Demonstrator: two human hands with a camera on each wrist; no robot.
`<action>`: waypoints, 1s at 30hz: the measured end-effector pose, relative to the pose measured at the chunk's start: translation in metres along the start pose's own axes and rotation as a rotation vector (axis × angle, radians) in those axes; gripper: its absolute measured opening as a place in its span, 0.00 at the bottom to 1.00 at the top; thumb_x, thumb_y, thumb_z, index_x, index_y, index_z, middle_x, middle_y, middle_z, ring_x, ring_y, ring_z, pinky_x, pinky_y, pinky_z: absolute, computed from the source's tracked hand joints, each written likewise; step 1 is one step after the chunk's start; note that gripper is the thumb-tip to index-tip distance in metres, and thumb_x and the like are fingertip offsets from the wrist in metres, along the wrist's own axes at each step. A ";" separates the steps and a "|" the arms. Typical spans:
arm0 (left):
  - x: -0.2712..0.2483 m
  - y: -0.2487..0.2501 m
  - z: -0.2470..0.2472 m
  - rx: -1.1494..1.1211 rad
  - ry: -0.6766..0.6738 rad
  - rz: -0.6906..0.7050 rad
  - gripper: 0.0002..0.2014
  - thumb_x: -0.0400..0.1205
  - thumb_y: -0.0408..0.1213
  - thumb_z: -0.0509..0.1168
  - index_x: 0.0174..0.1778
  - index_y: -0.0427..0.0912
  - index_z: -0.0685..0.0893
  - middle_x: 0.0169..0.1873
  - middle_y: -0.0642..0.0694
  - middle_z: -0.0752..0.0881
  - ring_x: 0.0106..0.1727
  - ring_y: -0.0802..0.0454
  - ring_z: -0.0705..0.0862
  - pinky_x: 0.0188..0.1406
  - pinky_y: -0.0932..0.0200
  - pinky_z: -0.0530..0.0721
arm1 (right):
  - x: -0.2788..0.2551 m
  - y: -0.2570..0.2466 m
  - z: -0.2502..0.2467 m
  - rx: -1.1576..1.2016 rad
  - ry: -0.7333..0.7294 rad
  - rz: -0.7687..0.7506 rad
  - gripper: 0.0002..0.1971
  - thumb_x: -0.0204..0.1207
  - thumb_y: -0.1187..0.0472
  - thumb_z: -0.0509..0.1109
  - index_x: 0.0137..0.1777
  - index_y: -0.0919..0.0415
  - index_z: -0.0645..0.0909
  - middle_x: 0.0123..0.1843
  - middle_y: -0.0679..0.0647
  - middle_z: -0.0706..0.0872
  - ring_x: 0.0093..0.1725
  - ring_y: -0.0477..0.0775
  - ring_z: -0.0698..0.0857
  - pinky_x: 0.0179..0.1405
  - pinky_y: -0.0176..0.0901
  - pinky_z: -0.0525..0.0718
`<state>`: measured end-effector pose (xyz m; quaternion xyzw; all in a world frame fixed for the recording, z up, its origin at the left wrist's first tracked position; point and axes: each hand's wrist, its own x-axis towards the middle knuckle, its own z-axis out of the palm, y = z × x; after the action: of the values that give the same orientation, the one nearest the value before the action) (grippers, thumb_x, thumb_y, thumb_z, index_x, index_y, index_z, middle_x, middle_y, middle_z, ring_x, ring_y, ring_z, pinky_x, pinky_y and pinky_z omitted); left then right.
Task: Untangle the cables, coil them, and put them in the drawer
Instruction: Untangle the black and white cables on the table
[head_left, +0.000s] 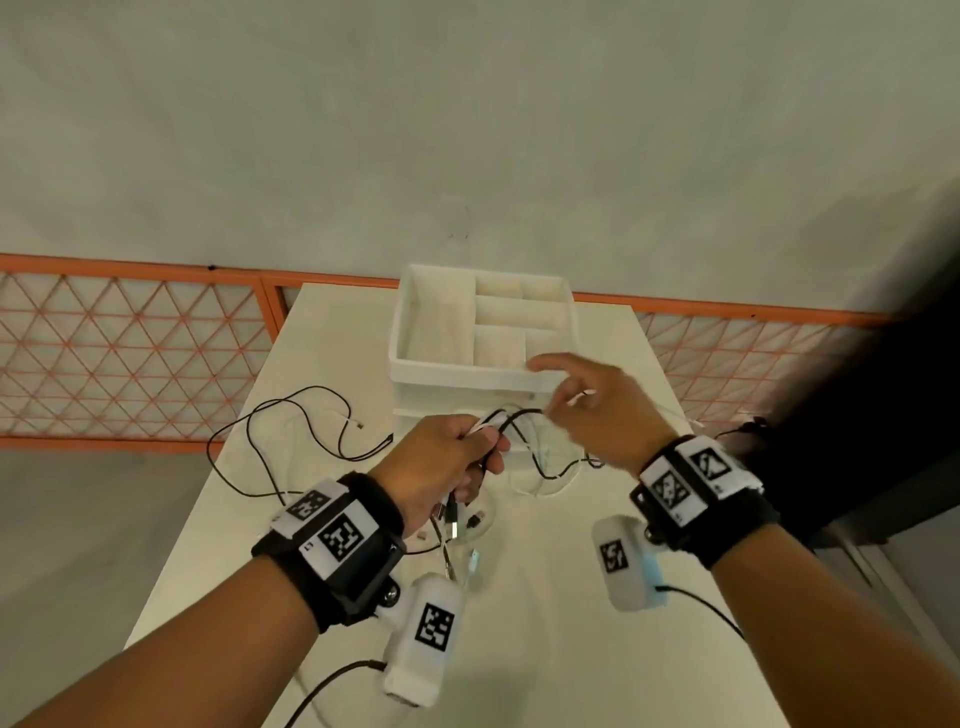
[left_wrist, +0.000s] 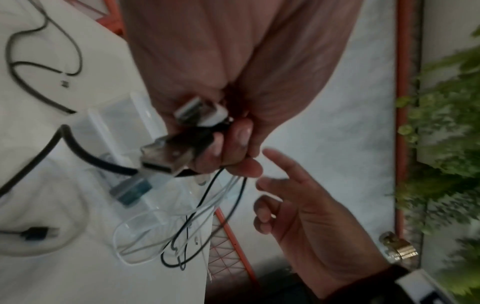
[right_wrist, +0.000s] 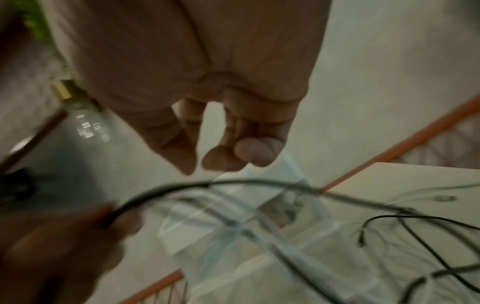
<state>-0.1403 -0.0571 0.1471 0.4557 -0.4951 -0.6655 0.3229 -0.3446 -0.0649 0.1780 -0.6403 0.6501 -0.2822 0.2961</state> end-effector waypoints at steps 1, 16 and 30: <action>0.000 0.003 0.002 0.015 -0.008 0.016 0.12 0.89 0.33 0.59 0.48 0.30 0.85 0.29 0.45 0.84 0.20 0.55 0.67 0.22 0.62 0.68 | -0.006 -0.009 0.010 -0.026 -0.055 -0.075 0.18 0.77 0.63 0.72 0.60 0.38 0.86 0.40 0.45 0.90 0.27 0.38 0.83 0.31 0.27 0.78; -0.008 -0.008 -0.030 0.148 0.011 0.064 0.14 0.91 0.40 0.55 0.44 0.42 0.81 0.32 0.50 0.84 0.33 0.57 0.78 0.36 0.61 0.74 | 0.020 0.011 -0.021 0.192 0.412 0.181 0.09 0.81 0.37 0.66 0.45 0.39 0.81 0.41 0.51 0.93 0.28 0.50 0.90 0.26 0.39 0.80; -0.027 -0.041 -0.051 -0.012 0.062 -0.116 0.15 0.91 0.41 0.53 0.46 0.40 0.80 0.26 0.48 0.74 0.41 0.44 0.89 0.43 0.53 0.78 | 0.054 0.028 -0.051 0.322 0.438 -0.032 0.12 0.73 0.67 0.73 0.55 0.57 0.83 0.74 0.48 0.80 0.40 0.50 0.89 0.28 0.40 0.80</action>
<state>-0.0814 -0.0395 0.1115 0.5022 -0.4536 -0.6715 0.3019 -0.4011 -0.1188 0.1898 -0.5189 0.6353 -0.5183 0.2420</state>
